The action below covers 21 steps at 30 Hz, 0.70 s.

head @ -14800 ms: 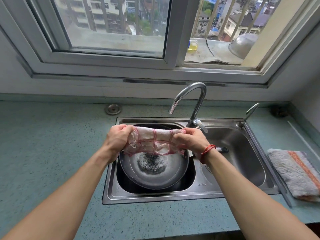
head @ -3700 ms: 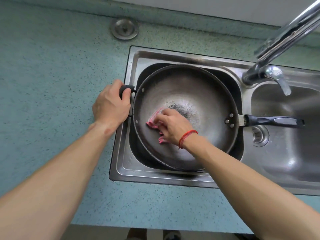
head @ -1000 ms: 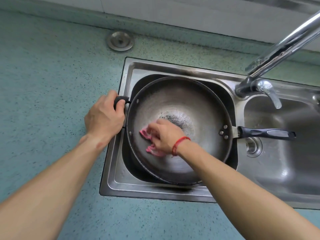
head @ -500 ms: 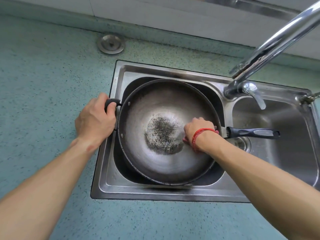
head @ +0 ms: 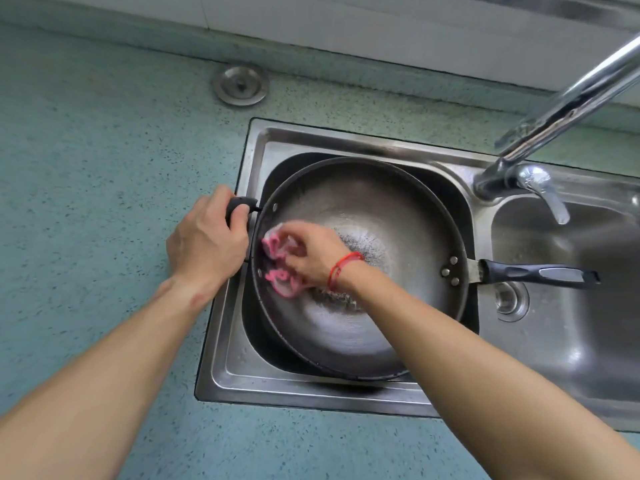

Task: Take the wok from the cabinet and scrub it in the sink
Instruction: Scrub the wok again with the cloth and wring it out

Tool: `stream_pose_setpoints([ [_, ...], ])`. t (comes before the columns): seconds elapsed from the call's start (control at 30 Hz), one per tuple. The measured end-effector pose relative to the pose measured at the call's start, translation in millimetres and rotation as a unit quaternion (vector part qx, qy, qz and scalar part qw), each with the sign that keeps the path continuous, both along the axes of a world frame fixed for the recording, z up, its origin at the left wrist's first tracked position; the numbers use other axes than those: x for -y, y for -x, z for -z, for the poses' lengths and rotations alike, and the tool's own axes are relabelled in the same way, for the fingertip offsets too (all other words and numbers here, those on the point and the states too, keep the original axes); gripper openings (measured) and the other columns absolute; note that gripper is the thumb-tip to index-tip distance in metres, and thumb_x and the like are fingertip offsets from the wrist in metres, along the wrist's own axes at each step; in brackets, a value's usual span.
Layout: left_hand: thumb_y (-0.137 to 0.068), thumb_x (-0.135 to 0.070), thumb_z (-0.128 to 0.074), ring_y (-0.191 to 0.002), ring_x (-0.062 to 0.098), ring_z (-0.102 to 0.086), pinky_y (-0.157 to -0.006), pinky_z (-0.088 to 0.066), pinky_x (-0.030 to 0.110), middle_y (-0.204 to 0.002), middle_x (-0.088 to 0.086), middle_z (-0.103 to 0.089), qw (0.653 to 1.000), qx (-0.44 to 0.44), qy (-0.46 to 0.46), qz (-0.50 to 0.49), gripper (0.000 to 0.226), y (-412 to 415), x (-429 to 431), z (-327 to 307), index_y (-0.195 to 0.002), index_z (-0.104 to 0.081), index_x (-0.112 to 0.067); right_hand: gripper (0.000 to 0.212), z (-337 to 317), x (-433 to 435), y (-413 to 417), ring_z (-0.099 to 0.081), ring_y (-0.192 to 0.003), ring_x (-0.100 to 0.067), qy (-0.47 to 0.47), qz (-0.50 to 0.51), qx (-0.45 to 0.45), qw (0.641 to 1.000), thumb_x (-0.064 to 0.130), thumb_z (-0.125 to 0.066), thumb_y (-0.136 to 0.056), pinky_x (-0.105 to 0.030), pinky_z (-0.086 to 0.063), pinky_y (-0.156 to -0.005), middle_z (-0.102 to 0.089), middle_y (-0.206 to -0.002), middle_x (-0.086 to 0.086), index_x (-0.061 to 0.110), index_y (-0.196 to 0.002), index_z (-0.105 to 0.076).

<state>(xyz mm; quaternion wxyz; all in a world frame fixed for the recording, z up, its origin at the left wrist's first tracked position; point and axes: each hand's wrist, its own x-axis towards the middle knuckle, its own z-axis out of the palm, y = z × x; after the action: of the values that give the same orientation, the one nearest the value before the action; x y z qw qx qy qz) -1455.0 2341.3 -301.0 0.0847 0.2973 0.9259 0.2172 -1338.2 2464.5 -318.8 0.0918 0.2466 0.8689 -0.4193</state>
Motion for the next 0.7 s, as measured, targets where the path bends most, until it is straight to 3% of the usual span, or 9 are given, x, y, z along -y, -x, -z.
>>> stream_pose_setpoints([
  [0.07, -0.100, -0.038, -0.042, -0.076, 0.027, -0.049, -0.063, -0.033, 0.035, -0.089, 0.003, -0.057, 1.000, 0.000, -0.002, 0.002, 0.020, 0.3, 0.2, 0.0, -0.092, -0.046, -0.020, 0.025, 16.6, -20.7, 7.0, -0.062, -0.097, -0.018, -0.070, 0.037, -0.057, 0.995, 0.020, -0.074, -0.076, -0.026, -0.050, -0.087, -0.064, -0.111, -0.003, 0.020, -0.100, -0.066],
  [0.13, -0.100, -0.038, -0.042, -0.076, 0.028, -0.048, -0.063, -0.033, 0.035, -0.089, 0.003, -0.057, 1.000, 0.003, -0.003, 0.002, 0.020, 0.7, 0.7, 0.2, -0.091, -0.046, -0.021, 0.039, 25.7, -43.9, 3.3, -0.058, -0.101, -0.024, -0.163, 0.045, -0.059, 0.984, 0.033, -0.078, -0.070, -0.031, -0.053, -0.086, -0.060, -0.113, -0.007, 0.020, -0.104, -0.064],
  [0.27, -0.100, -0.038, -0.042, -0.076, 0.028, -0.047, -0.063, -0.032, 0.036, -0.089, 0.003, -0.056, 1.000, 0.000, 0.002, 0.004, 0.021, 0.6, 1.0, -0.4, -0.091, -0.046, -0.020, 0.047, 16.6, -80.4, -31.8, -0.045, -0.115, -0.032, -0.333, 0.010, 0.096, 0.938, 0.033, -0.073, -0.082, -0.041, -0.048, -0.083, -0.044, -0.128, -0.015, 0.019, -0.123, -0.053],
  [0.4, -0.101, -0.038, -0.042, -0.076, 0.027, -0.046, -0.063, -0.032, 0.036, -0.088, 0.002, -0.054, 1.000, 0.000, 0.001, 0.006, 0.021, -0.5, 1.0, -1.3, -0.092, -0.047, -0.019, 0.038, 9.7, -82.4, -72.6, -0.044, -0.117, -0.033, -0.480, -0.037, 0.299, 0.824, 0.014, -0.062, -0.088, -0.041, -0.048, -0.081, -0.044, -0.127, -0.017, 0.013, -0.126, -0.058],
  [0.47, -0.101, -0.038, -0.042, -0.076, 0.028, -0.047, -0.063, -0.033, 0.037, -0.088, 0.003, -0.054, 1.000, -0.005, 0.000, 0.009, 0.021, -0.8, 1.3, -0.9, -0.092, -0.046, -0.019, 0.036, 3.7, -71.1, -85.3, -0.047, -0.116, -0.032, -0.430, -0.105, 0.408, 0.799, 0.016, -0.061, -0.086, -0.042, -0.049, -0.081, -0.049, -0.124, -0.014, 0.016, -0.122, -0.062],
  [0.53, -0.101, -0.038, -0.042, -0.076, 0.029, -0.048, -0.062, -0.034, 0.037, -0.088, 0.004, -0.054, 1.000, -0.006, -0.001, 0.012, 0.022, -1.5, 1.1, -1.0, -0.093, -0.046, -0.018, 0.034, -7.3, -55.7, -96.1, -0.060, -0.104, -0.030, -0.325, -0.175, 0.460, 0.808, 0.022, -0.062, -0.080, -0.038, -0.052, -0.071, -0.062, -0.112, -0.008, 0.020, -0.114, -0.066],
  [0.63, -0.101, -0.039, -0.042, -0.077, 0.029, -0.048, -0.063, -0.034, 0.038, -0.089, 0.005, -0.055, 1.000, -0.003, 0.003, 0.008, 0.023, -1.5, 0.7, -0.8, -0.095, -0.048, -0.017, 0.030, -27.8, -26.5, -100.5, -0.070, -0.078, -0.023, -0.206, -0.282, 0.458, 0.818, 0.026, -0.056, -0.080, -0.026, -0.052, -0.059, -0.073, -0.086, 0.000, 0.018, -0.105, -0.071],
  [0.7, -0.100, -0.040, -0.041, -0.077, 0.029, -0.049, -0.063, -0.035, 0.037, -0.091, 0.006, -0.057, 1.000, -0.001, 0.005, 0.005, 0.024, -1.2, 0.1, -0.4, -0.095, -0.048, -0.018, 0.024, -34.8, -6.3, -97.0, -0.068, -0.082, -0.025, -0.133, -0.303, 0.409, 0.851, 0.028, -0.053, -0.085, -0.024, -0.050, -0.063, -0.074, -0.088, -0.001, 0.018, -0.098, -0.071],
])
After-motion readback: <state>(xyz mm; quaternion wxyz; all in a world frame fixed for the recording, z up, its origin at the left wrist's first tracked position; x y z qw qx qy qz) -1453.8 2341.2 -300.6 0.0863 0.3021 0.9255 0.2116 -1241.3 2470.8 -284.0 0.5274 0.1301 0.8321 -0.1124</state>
